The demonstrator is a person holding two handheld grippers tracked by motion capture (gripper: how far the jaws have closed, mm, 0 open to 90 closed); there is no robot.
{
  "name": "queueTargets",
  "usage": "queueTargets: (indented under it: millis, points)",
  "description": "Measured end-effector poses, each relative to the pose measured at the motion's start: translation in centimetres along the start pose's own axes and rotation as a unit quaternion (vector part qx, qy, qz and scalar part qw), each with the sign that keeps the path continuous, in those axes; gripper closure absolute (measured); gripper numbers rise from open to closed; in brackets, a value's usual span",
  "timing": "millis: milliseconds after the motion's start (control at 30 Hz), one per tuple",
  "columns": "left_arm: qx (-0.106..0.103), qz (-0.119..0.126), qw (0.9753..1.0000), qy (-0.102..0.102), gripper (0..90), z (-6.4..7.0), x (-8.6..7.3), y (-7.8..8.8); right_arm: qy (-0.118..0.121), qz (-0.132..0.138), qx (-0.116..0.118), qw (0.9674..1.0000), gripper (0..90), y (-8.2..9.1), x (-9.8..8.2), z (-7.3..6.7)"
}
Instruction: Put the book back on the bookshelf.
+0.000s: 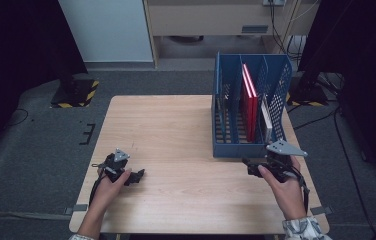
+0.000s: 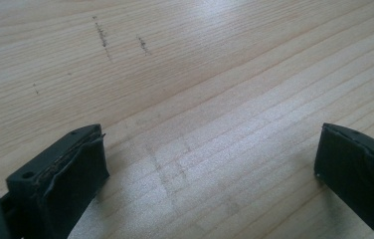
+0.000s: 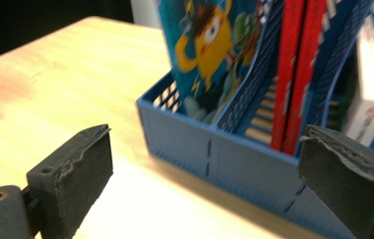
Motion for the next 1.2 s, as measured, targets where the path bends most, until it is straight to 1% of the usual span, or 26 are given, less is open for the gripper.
queueTargets:
  millis: [100, 133, 167, 233, 300, 333, 367, 400, 433, 467, 500, 533, 567, 667, 700, 733, 767, 833, 867, 900, 933, 1000, 1067, 1133, 1167, 1200]
  points:
    - [0.0, 0.0, 1.0, 0.0, 0.0, 0.0, 0.0, 0.0, 0.001, -0.008, 0.008, 0.9999, 7.2, 0.4, -0.8, -0.6]
    - [0.0, 0.0, 1.0, 0.0, 0.0, 0.0, 0.0, 0.0, 0.001, -0.008, 0.008, 0.9999, 7.2, 0.4, -0.8, -0.6]
    - [0.0, 0.0, 1.0, 0.0, 0.0, 0.0, 0.0, 0.0, -0.001, -0.014, 0.013, 0.9998, 7.2, 0.6, -1.6, -0.9]
    - [0.0, 0.0, 1.0, 0.0, 0.0, 0.0, 0.0, 0.0, -0.002, -0.023, 0.017, 0.9996, 7.2, 0.7, -2.4, -1.2]
    - [0.0, 0.0, 1.0, 0.0, 0.0, 0.0, 0.0, 0.0, -0.003, -0.033, 0.02, 0.9992, 7.2, 0.7, -3.2, -1.5]
    - [0.0, 0.0, 1.0, 0.0, 0.0, 0.0, 0.0, 0.0, -0.003, -0.033, 0.02, 0.9992, 7.2, 0.7, -3.2, -1.5]
    - [0.0, 0.0, 1.0, 0.0, 0.0, 0.0, 0.0, 0.0, -0.001, -0.043, 0.025, 0.9988, 7.2, 0.6, -4.0, -2.0]
    - [0.0, 0.0, 1.0, 0.0, 0.0, 0.0, 0.0, 0.0, -0.001, -0.043, 0.025, 0.9988, 7.2, 0.6, -4.0, -2.0]
    - [0.0, 0.0, 1.0, 0.0, 0.0, 0.0, 0.0, 0.0, -0.001, -0.046, 0.031, 0.9984, 7.2, 0.5, -4.3, -2.3]
    - [0.0, 0.0, 1.0, 0.0, 0.0, 0.0, 0.0, 0.0, 0.001, -0.051, 0.038, 0.998, 7.2, 0.3, -4.8, -2.9]
    - [0.0, 0.0, 1.0, 0.0, 0.0, 0.0, 0.0, 0.0, 0.001, -0.051, 0.038, 0.998, 7.2, 0.3, -4.8, -2.9]
    - [0.0, 0.0, 1.0, 0.0, 0.0, 0.0, 0.0, 0.0, 0.004, -0.053, 0.043, 0.9976, 7.1, 0.2, -5.0, -3.2]
    - [0.0, 0.0, 1.0, 0.0, 0.0, 0.0, 0.0, 0.0, 0.011, -0.063, 0.056, 0.9964, 6.3, -0.2, -5.6, -4.2]
    - [0.0, 0.0, 1.0, 0.0, 0.0, 0.0, 0.0, 0.0, 0.02, -0.077, 0.071, 0.9943, 5.8, -0.8, -6.3, -5.4]
    - [0.0, 0.0, 1.0, 0.0, 0.0, 0.0, 0.0, 0.0, 0.02, -0.077, 0.071, 0.9943, 5.8, -0.8, -6.3, -5.4]
    - [0.0, 0.0, 1.0, 0.0, 0.0, 0.0, 0.0, 0.0, 0.021, -0.079, 0.075, 0.9939, 5.8, -1.0, -6.4, -5.8]
    - [0.0, 0.0, 1.0, 0.0, 0.0, 0.0, 0.0, 0.0, 0.025, -0.084, 0.084, 0.9926, 5.7, -1.5, -6.7, -6.5]
    - [0.0, 0.0, 1.0, 0.0, 0.0, 0.0, 0.0, 0.0, 0.028, -0.091, 0.09, 0.9914, 5.8, -1.9, -7.0, -7.1]
    - [0.0, 0.0, 1.0, 0.0, 0.0, 0.0, 0.0, 0.0, 0.033, -0.099, 0.095, 0.99, 5.8, -2.2, -7.3, -7.5]
    - [0.0, 0.0, 1.0, 0.0, 0.0, 0.0, 0.0, 0.0, 0.033, -0.099, 0.095, 0.99, 5.8, -2.2, -7.3, -7.5]
    - [0.0, 0.0, 1.0, 0.0, 0.0, 0.0, 0.0, 0.0, 0.038, -0.111, 0.104, 0.9876, 6.0, -2.8, -7.9, -8.4]
    - [0.0, 0.0, 1.0, 0.0, 0.0, 0.0, 0.0, 0.0, 0.036, -0.119, 0.112, 0.9858, 6.0, -3.4, -8.3, -9.1]
    - [0.0, 0.0, 1.0, 0.0, 0.0, 0.0, 0.0, 0.0, 0.039, -0.123, 0.119, 0.9844, 6.1, -4.0, -8.5, -9.7]
    - [0.0, 0.0, 1.0, 0.0, 0.0, 0.0, 0.0, 0.0, 0.036, -0.126, 0.127, 0.9832, 6.0, -4.6, -8.6, -10.5]
    - [0.0, 0.0, 1.0, 0.0, 0.0, 0.0, 0.0, 0.0, 0.036, -0.126, 0.127, 0.9832, 6.0, -4.6, -8.6, -10.5]
    - [0.0, 0.0, 1.0, 0.0, 0.0, 0.0, 0.0, 0.0, 0.036, -0.126, 0.134, 0.9822, 6.1, -5.2, -8.7, -11.1]
Point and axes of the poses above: each handheld gripper's, and its own axes: y roughly backward along the jaws, x roughly out of its top, z roughly to its right, the point moved 8 cm from there along -y, roughly forward along the jaws, and after that the axes turned 14 degrees about z, right-handed, at the moved point
